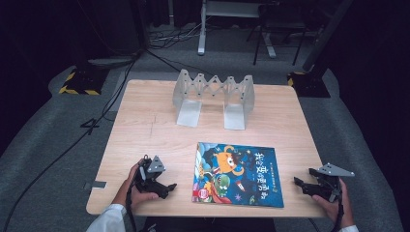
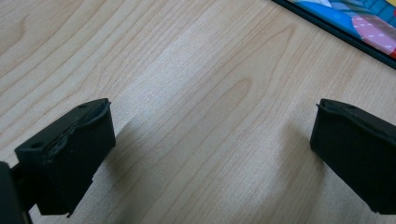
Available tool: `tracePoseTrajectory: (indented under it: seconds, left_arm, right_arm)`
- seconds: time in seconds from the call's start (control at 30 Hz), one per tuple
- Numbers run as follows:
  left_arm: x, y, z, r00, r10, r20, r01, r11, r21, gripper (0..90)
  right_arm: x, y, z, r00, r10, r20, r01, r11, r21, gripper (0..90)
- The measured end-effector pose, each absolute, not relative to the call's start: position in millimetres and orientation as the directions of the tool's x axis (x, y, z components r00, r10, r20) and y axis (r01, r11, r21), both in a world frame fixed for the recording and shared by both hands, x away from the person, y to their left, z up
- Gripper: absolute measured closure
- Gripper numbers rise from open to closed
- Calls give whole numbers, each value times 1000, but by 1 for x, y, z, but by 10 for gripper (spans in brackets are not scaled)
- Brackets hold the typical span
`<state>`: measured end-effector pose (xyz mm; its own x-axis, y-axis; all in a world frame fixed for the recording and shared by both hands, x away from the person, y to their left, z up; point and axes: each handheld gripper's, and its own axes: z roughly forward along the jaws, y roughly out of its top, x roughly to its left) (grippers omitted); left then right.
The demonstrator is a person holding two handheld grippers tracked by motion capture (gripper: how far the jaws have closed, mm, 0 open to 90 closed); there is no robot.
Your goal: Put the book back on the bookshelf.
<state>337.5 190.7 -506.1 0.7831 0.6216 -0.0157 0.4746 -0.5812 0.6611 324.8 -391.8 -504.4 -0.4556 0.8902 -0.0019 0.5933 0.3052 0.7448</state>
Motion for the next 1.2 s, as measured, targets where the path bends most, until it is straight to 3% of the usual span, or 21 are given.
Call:
tracePoseTrajectory:
  seconds: [0.37,0.47,0.83,1.03,1.2]
  left_arm:
    - [338,191,-506,785,619,-17,473,-581,662,3]
    - [337,191,-506,781,625,-14,475,-579,663,4]
    - [337,189,-506,780,625,-16,476,-577,663,9]
    - [336,190,-506,781,624,-14,475,-579,662,9]
    - [333,186,-506,759,651,-15,494,-561,664,7]
  right_arm:
    - [327,-389,-504,-445,896,-7,599,303,741,217]
    - [330,-383,-500,-452,892,5,615,307,726,263]
    - [337,-322,-492,-619,785,18,561,427,709,266]
    - [352,-312,-495,-642,759,109,596,406,693,236]
    - [361,-304,-495,-658,747,96,589,432,683,182]
